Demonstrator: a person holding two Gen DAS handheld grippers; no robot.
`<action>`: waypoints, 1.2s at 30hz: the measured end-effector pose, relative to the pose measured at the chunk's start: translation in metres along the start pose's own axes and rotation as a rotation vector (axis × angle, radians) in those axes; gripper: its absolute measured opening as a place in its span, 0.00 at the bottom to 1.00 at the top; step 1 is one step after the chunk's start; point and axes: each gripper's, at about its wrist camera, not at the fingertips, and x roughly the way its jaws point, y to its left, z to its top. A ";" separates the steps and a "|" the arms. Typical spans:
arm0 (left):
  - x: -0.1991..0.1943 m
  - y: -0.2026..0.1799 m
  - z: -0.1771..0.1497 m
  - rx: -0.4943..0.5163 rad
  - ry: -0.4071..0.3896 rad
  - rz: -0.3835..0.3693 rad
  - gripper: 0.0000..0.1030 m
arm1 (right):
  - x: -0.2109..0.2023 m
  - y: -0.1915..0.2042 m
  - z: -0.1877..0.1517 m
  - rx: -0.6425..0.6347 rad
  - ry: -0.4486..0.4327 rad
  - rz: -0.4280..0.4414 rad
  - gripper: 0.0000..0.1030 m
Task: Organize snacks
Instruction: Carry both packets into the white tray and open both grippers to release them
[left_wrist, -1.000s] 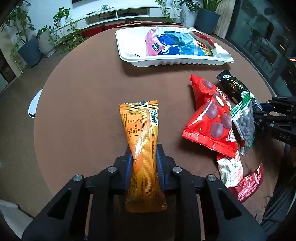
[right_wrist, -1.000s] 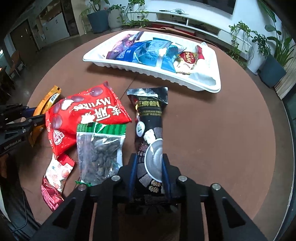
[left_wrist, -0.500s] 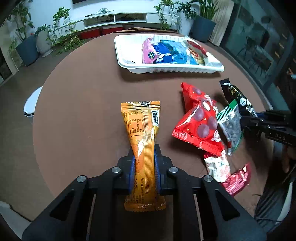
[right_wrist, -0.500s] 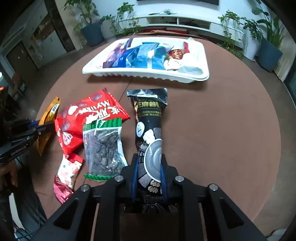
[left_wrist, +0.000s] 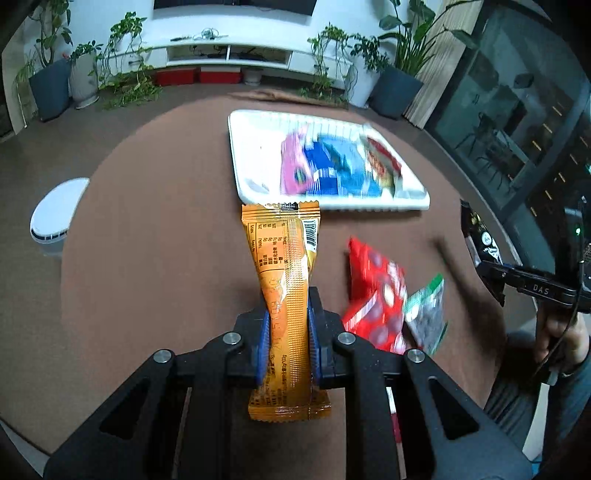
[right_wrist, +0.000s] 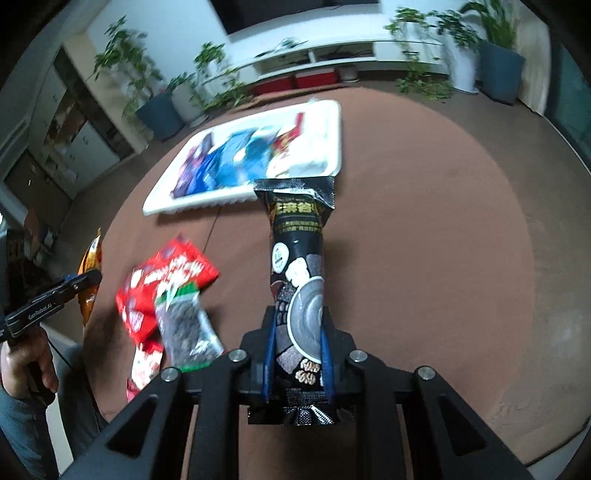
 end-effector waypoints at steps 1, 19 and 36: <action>-0.001 0.001 0.008 0.000 -0.015 0.006 0.15 | -0.004 -0.006 0.005 0.019 -0.013 -0.004 0.21; 0.037 -0.006 0.160 0.059 -0.088 -0.039 0.15 | 0.000 0.037 0.140 -0.016 -0.189 0.112 0.21; 0.159 -0.003 0.177 0.035 0.041 -0.014 0.15 | 0.113 0.052 0.155 -0.054 -0.006 0.017 0.22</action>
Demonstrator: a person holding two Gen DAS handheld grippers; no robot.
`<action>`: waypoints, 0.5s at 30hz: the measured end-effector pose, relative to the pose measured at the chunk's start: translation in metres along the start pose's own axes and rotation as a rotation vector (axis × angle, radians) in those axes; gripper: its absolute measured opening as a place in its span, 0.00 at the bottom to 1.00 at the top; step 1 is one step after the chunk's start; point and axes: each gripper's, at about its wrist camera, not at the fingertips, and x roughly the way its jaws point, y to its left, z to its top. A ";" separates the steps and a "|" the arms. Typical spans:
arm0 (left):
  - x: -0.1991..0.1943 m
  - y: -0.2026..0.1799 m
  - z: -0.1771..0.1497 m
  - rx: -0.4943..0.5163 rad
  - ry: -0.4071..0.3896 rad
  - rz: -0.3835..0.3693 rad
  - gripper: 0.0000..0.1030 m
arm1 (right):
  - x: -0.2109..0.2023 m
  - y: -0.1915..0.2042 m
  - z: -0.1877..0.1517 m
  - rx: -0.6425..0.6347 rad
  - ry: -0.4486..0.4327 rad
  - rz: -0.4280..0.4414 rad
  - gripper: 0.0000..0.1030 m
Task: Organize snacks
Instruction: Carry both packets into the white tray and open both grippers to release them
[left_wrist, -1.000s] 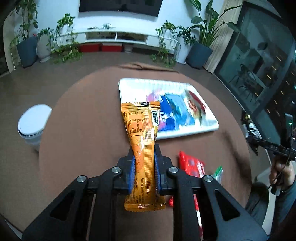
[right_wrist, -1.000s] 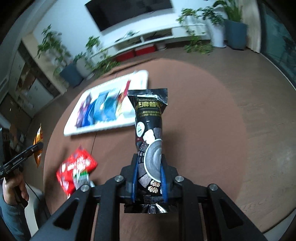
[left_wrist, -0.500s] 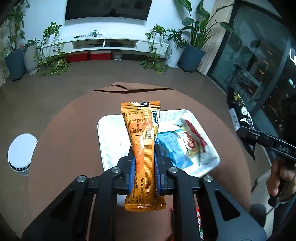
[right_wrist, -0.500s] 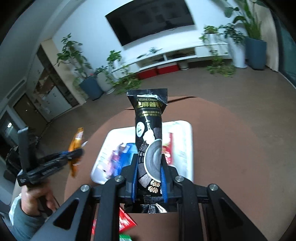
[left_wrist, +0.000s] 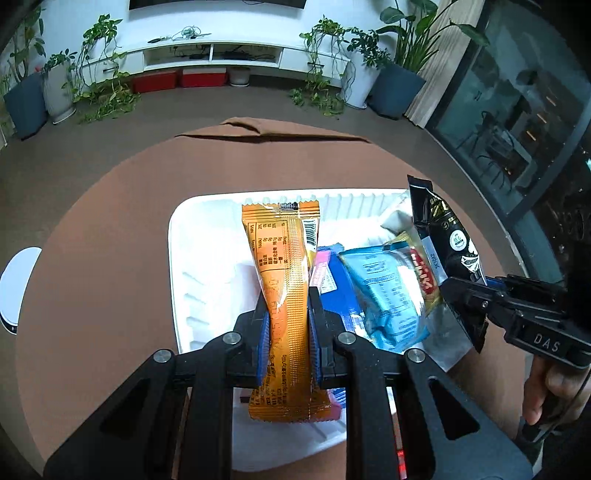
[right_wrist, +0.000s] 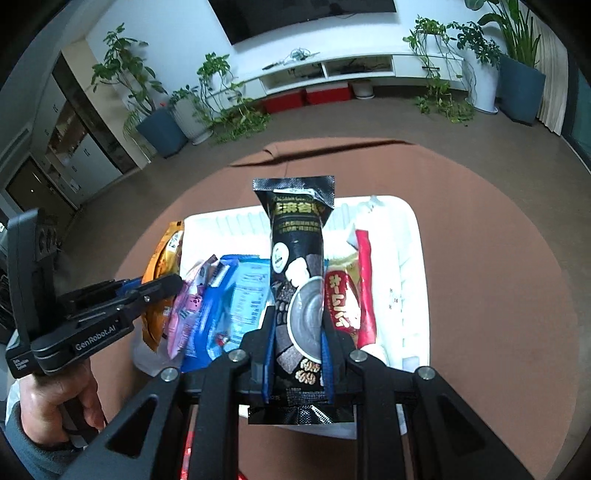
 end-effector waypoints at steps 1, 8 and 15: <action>0.003 0.000 0.000 -0.001 0.001 -0.001 0.16 | 0.002 -0.001 -0.001 -0.002 0.003 -0.004 0.22; 0.010 0.001 -0.009 -0.010 0.005 -0.003 0.16 | 0.017 -0.005 -0.006 0.013 0.024 -0.027 0.22; 0.017 0.000 -0.011 -0.002 0.017 0.000 0.17 | 0.021 -0.003 -0.007 -0.004 0.036 -0.035 0.24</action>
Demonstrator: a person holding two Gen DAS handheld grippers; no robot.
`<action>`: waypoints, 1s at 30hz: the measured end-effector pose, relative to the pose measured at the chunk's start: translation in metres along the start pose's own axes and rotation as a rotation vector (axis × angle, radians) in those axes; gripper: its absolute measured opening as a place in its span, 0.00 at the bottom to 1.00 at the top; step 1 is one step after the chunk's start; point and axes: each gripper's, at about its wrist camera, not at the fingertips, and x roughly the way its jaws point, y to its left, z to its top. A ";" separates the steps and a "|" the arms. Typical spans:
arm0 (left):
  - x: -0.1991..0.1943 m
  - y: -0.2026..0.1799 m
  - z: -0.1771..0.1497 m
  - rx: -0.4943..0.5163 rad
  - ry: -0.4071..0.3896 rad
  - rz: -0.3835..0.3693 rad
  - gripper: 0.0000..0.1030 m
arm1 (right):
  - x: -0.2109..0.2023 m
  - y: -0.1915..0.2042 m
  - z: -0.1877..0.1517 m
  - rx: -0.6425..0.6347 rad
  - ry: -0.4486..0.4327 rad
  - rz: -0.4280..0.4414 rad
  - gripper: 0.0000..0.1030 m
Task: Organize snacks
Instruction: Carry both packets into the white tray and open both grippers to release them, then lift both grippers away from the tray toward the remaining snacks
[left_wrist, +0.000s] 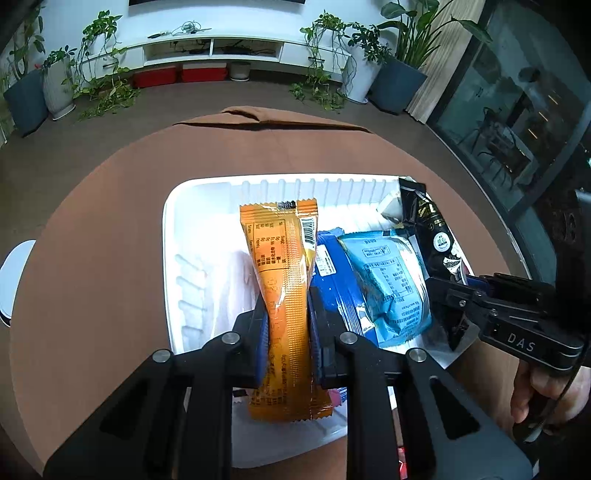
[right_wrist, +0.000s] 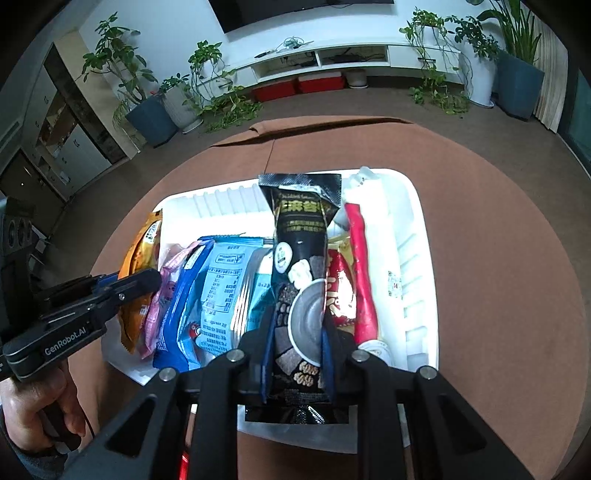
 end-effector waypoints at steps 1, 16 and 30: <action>0.001 0.000 0.000 -0.001 0.001 0.002 0.19 | 0.000 0.001 -0.002 -0.005 0.001 -0.003 0.24; 0.011 -0.003 -0.002 0.007 -0.001 0.019 0.21 | -0.011 0.007 -0.010 -0.013 -0.025 0.004 0.34; -0.076 -0.025 -0.038 0.082 -0.149 0.027 1.00 | -0.095 0.002 -0.036 0.067 -0.219 0.100 0.95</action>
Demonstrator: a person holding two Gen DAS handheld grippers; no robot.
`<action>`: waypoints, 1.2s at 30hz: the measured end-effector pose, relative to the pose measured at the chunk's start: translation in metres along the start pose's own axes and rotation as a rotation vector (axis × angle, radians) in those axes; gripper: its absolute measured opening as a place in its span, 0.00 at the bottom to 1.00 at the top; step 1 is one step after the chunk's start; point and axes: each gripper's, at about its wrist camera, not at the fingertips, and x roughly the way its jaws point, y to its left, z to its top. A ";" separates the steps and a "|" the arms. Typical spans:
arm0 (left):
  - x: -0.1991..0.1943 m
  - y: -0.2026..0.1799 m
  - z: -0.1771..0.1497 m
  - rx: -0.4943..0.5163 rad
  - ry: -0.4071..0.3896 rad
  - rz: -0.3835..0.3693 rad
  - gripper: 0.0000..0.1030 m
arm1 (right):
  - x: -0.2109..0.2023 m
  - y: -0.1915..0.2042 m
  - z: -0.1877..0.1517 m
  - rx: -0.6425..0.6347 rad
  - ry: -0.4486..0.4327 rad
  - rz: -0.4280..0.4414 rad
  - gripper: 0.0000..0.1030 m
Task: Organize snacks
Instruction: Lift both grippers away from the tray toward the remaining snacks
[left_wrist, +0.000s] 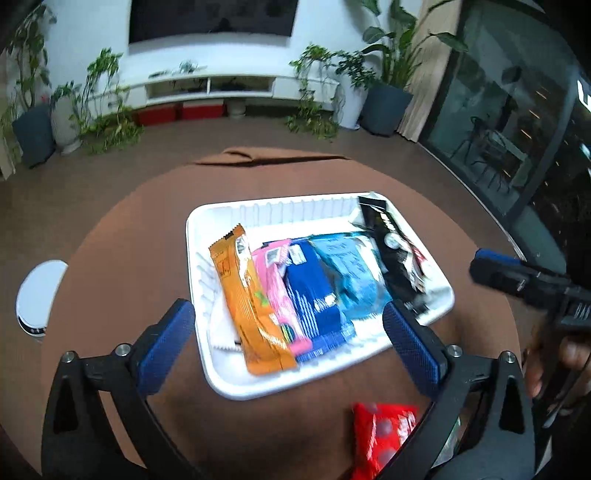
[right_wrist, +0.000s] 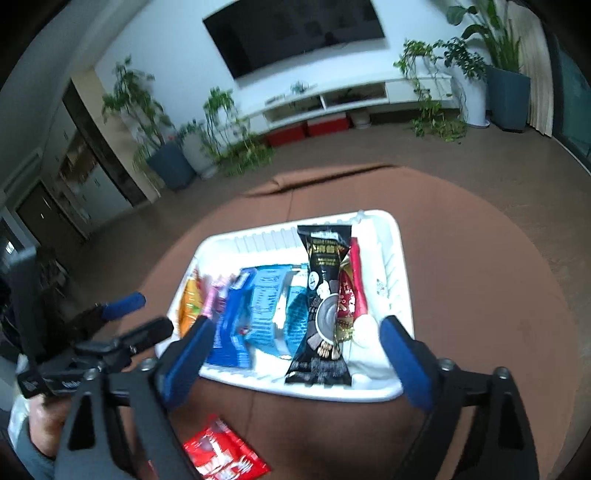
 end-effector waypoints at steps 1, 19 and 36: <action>-0.008 -0.005 -0.007 0.020 -0.006 0.005 1.00 | -0.011 0.000 -0.005 0.002 -0.012 0.011 0.95; -0.060 -0.027 -0.163 -0.110 0.128 0.003 1.00 | -0.078 0.013 -0.140 0.022 0.020 0.047 0.97; -0.055 -0.058 -0.161 0.080 0.163 0.058 1.00 | -0.068 0.039 -0.195 -0.099 0.058 0.019 0.94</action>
